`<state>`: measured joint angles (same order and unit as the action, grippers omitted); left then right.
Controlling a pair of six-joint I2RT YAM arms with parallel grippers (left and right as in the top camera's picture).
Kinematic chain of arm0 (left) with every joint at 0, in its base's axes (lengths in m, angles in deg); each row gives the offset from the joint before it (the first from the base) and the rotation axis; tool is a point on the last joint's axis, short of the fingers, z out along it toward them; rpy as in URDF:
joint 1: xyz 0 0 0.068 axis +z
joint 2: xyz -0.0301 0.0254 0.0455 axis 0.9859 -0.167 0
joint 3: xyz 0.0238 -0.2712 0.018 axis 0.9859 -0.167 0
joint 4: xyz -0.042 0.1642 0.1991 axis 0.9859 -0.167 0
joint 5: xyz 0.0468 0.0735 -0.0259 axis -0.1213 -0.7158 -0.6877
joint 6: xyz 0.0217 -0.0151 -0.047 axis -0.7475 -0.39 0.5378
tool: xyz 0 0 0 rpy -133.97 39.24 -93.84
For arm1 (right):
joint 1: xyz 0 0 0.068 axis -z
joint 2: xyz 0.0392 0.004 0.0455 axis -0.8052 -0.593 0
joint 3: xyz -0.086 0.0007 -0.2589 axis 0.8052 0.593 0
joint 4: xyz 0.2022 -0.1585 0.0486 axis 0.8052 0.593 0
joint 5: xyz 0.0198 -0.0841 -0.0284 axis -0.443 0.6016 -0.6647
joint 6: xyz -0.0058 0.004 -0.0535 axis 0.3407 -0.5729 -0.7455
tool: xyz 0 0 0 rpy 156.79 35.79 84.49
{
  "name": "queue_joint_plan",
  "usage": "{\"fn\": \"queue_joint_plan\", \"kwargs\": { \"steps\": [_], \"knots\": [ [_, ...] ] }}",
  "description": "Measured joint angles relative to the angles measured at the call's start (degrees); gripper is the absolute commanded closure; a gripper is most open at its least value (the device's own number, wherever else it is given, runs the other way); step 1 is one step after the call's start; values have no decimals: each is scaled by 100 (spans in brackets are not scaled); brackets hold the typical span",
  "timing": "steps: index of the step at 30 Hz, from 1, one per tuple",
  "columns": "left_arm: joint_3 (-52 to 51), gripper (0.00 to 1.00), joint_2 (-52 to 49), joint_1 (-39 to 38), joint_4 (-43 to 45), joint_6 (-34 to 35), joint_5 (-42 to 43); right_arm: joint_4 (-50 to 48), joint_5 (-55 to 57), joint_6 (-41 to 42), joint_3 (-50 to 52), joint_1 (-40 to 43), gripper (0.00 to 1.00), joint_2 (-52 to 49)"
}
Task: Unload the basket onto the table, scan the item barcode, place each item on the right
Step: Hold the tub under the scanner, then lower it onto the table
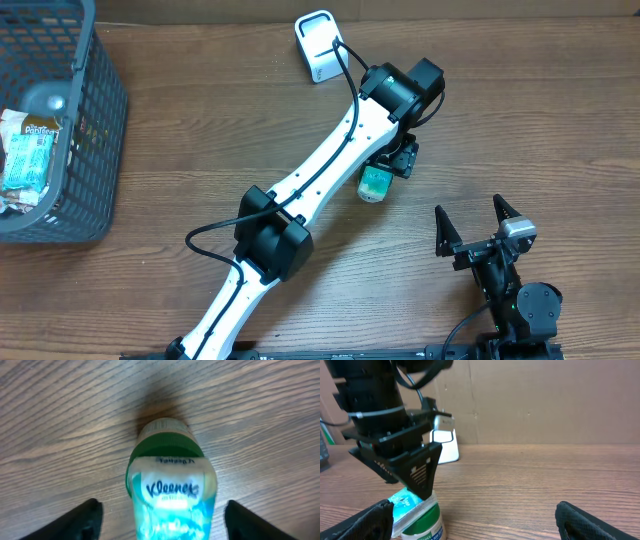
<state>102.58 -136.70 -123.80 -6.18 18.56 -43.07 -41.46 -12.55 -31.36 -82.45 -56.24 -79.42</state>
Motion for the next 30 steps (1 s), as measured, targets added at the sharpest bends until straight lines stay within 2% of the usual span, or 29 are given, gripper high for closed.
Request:
{"fn": "queue_joint_plan", "kwargs": {
  "steps": [4, 5, 15, 18, 23, 24, 26, 30],
  "knots": [
    [-330, 52, -9, 0, 94, -50, 17, 0, 2, 0, 0, 0, 0, 0],
    [-382, 54, -9, 0, 94, -52, 15, 2, 0, 0, 0, 0, 0, 0],
    [-428, 52, -9, 2, 280, -57, 20, 0, 2, 2, 0, 0, 0, 0],
    [-428, 48, -9, 2, 337, -57, 20, 2, 0, 2, 0, 0, 0, 0],
    [-428, 47, -9, 17, 452, -57, 20, 0, 0, 0, 0, 0, 0, 0],
    [-428, 44, -9, 37, 496, -57, 20, 0, 0, 0, 0, 0, 0, 0],
    [-428, 25, -9, 66, 533, -66, 20, -2, 0, 0, 0, 0, 0, 0],
    [-428, 1, -9, 101, 463, -85, 17, 2, 0, 2, 0, 0, 0, 0]
  ]
}}
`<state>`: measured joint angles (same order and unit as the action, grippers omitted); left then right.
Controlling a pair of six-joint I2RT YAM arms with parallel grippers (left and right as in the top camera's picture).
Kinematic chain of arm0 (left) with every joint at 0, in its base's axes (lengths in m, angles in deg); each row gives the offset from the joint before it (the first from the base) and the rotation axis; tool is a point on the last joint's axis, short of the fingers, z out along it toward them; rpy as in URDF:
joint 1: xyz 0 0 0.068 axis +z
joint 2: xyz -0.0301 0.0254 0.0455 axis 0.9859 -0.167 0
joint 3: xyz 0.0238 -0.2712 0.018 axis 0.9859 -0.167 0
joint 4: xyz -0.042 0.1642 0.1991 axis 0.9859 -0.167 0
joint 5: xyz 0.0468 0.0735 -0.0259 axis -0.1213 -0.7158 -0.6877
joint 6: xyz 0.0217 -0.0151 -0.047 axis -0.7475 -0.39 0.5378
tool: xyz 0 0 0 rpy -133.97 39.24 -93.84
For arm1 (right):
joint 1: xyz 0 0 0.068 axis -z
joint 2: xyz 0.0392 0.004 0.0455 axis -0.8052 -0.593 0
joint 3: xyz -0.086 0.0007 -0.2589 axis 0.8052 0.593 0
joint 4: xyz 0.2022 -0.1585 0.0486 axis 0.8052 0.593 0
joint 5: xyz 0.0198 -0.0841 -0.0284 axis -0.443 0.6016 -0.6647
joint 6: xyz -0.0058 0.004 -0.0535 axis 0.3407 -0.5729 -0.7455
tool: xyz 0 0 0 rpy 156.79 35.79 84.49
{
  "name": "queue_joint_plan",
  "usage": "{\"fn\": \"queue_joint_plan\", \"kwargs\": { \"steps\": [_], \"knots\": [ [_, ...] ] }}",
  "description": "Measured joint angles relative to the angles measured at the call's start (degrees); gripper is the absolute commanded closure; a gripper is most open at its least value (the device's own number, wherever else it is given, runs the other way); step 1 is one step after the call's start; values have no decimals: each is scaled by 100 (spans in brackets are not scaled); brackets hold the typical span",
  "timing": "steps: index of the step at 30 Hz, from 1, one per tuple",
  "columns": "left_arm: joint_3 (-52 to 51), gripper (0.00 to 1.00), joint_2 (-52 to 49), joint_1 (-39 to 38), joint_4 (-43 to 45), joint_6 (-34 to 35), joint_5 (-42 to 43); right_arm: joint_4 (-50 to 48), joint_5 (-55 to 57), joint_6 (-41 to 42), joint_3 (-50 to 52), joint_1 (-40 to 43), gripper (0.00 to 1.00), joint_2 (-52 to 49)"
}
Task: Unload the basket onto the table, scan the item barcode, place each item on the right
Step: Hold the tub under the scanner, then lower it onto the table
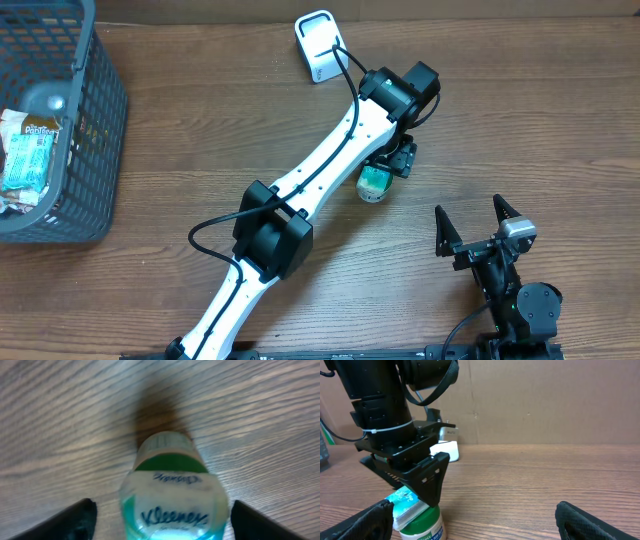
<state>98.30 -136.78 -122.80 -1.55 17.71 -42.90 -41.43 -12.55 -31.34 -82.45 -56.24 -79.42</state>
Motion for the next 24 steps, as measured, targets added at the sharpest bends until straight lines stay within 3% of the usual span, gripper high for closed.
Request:
{"fn": "queue_joint_plan", "kwargs": {
  "steps": [7, 16, 18, 20, 21, 24],
  "knots": [
    [-7, 0, 0, 13, -341, -44, 11, 0, 0, -2, 0, 0, 0, 0],
    [-455, 2, 0, -37, 85, -146, 24, 0, 2, -2, 0, 0, 0, 0],
    [-579, 8, 0, -61, 195, -146, 24, -2, -2, -4, 0, 0, 0, 0],
    [-693, 21, 0, -72, 289, -153, 24, -2, 0, -2, 0, 0, 0, 0],
    [-730, 39, 0, -74, 315, -164, 26, -2, 0, 0, 0, 0, 0, 0],
    [-791, 43, 0, -98, 363, -164, 61, -4, 2, -2, 0, 0, 0, 0]
  ]
}}
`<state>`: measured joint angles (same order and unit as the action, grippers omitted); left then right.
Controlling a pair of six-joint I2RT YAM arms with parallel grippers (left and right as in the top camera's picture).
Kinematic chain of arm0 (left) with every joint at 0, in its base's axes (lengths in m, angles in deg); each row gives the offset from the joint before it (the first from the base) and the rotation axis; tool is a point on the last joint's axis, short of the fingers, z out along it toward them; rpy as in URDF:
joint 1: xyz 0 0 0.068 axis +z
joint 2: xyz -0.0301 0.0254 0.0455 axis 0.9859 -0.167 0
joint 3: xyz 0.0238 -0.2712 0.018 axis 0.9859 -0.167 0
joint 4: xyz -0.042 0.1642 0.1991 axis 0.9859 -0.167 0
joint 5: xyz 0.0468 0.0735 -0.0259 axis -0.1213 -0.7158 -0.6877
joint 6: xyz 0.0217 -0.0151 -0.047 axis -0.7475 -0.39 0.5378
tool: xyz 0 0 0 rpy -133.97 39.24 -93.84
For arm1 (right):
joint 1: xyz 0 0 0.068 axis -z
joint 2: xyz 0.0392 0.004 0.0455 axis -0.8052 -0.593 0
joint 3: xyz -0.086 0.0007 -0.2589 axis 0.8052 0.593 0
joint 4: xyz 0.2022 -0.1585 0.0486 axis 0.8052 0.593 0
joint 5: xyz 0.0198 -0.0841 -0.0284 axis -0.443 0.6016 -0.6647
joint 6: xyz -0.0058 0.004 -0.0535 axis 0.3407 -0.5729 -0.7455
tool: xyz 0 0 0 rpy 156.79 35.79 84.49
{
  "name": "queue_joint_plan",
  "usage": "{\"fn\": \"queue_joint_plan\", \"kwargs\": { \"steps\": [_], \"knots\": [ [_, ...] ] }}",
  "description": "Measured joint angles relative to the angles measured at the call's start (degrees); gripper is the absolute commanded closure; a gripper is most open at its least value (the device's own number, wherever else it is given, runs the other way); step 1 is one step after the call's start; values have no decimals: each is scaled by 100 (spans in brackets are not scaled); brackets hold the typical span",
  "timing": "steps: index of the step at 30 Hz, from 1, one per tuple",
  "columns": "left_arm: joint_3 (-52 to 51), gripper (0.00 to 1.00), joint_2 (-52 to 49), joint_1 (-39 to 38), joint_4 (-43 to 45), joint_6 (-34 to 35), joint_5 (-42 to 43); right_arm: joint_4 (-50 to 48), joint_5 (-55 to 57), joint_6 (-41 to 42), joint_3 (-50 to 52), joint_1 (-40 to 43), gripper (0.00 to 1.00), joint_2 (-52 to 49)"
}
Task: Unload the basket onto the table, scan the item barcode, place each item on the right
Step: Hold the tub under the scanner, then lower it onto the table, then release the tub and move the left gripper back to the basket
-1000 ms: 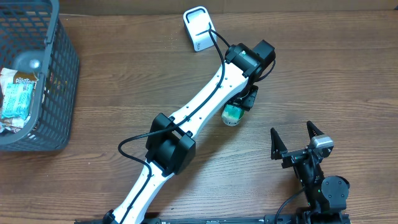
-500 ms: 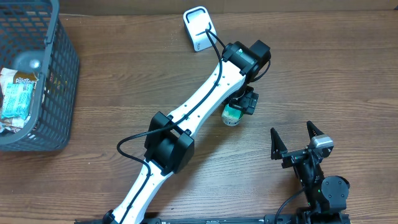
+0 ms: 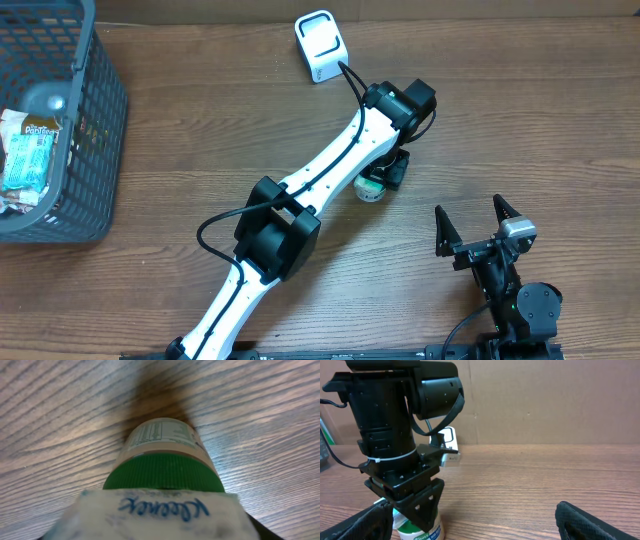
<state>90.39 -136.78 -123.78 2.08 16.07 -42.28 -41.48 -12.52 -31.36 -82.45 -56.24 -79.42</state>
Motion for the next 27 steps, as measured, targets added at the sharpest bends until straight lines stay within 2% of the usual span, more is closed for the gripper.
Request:
{"fn": "queue_joint_plan", "kwargs": {
  "steps": [9, 21, 22, 24, 25, 27],
  "knots": [
    [2, 42, 0, -13, 415, 280, -17, 4, 0, 0, 0, 0, 0, 0],
    [2, 33, 0, -166, 699, 479, -94, 2, 0, 0, 0, 0, 0, 0],
    [2, 28, 0, -197, 710, 479, -105, 4, 0, 0, 0, 0, 0, 0],
    [2, 5, 0, -236, 737, 490, -103, 4, -2, 2, 0, 0, 0, 0],
    [0, 0, 0, -238, 750, 518, -90, 4, 0, 0, 0, 0, 0, 0],
    [0, 0, 0, -238, 743, 496, -76, 7, 0, 0, 0, 0, 0, 0]
  ]
}}
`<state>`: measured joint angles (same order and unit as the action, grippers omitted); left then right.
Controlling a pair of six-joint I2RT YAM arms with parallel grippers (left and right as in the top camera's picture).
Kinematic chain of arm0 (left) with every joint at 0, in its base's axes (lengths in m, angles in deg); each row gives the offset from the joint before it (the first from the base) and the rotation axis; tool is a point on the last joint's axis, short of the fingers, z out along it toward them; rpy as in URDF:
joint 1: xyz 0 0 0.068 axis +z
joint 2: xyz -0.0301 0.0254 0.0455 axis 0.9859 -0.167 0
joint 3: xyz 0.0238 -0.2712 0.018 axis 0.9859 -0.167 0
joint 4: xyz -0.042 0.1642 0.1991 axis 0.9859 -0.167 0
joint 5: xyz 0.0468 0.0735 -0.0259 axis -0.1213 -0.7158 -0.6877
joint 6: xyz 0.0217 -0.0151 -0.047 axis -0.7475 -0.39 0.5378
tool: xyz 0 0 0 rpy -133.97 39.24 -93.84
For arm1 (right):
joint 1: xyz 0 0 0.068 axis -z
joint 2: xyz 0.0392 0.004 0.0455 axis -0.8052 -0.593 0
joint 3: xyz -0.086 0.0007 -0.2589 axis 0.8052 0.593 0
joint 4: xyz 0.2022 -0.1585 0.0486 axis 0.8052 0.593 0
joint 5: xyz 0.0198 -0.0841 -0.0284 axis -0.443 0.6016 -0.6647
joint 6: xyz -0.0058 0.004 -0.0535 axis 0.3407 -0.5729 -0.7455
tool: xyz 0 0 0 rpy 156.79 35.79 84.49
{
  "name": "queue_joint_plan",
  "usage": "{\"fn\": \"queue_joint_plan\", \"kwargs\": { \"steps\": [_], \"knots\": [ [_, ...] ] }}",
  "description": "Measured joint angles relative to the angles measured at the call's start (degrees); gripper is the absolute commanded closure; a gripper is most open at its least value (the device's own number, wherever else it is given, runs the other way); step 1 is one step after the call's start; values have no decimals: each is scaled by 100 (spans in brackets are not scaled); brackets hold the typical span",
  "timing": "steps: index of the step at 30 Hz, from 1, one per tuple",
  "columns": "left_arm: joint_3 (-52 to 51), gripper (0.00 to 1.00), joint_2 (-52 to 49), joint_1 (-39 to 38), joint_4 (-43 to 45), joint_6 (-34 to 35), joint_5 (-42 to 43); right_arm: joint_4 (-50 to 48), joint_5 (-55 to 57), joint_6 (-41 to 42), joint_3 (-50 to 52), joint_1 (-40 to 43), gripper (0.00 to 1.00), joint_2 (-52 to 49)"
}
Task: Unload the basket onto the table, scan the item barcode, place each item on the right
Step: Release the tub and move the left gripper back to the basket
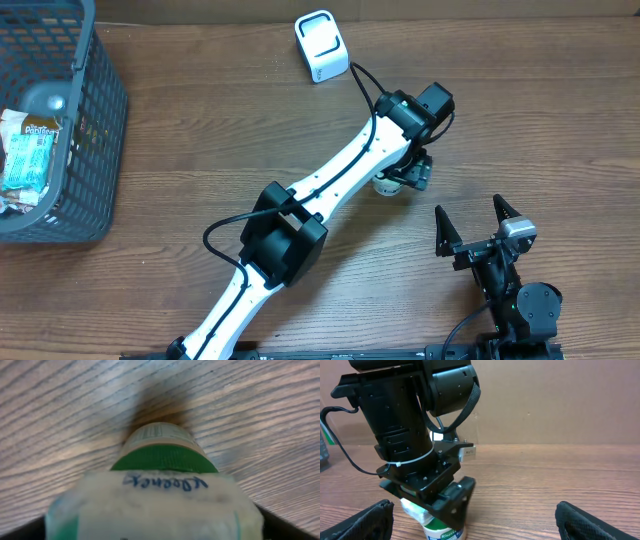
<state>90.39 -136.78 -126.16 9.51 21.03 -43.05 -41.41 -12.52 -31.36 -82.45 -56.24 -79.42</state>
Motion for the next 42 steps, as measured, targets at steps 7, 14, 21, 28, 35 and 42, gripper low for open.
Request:
{"fn": "queue_joint_plan", "kwargs": {
  "steps": [7, 14, 21, 28, 35, 42],
  "knots": [
    [37, 0, 0, 33, -144, -28, -4, -4, -2, 2, 0, 0, 0, 0],
    [922, 0, 238, 286, -645, -210, -98, 0, -2, 0, 0, 0, 0, 0],
    [1784, 0, 1279, 990, -870, -581, -750, -2, -2, 0, 0, 0, 0, 0],
    [1891, 0, 2361, 2122, -699, -979, -2031, -4, 0, 0, 0, 0, 0, 0],
    [1891, 0, 2929, 3672, -350, -1786, -2389, -7, -2, 0, 0, 0, 0, 0],
    [1891, 0, 2979, 5434, -170, -2339, -1823, -2, -2, 0, 0, 0, 0, 0]
  ]
}}
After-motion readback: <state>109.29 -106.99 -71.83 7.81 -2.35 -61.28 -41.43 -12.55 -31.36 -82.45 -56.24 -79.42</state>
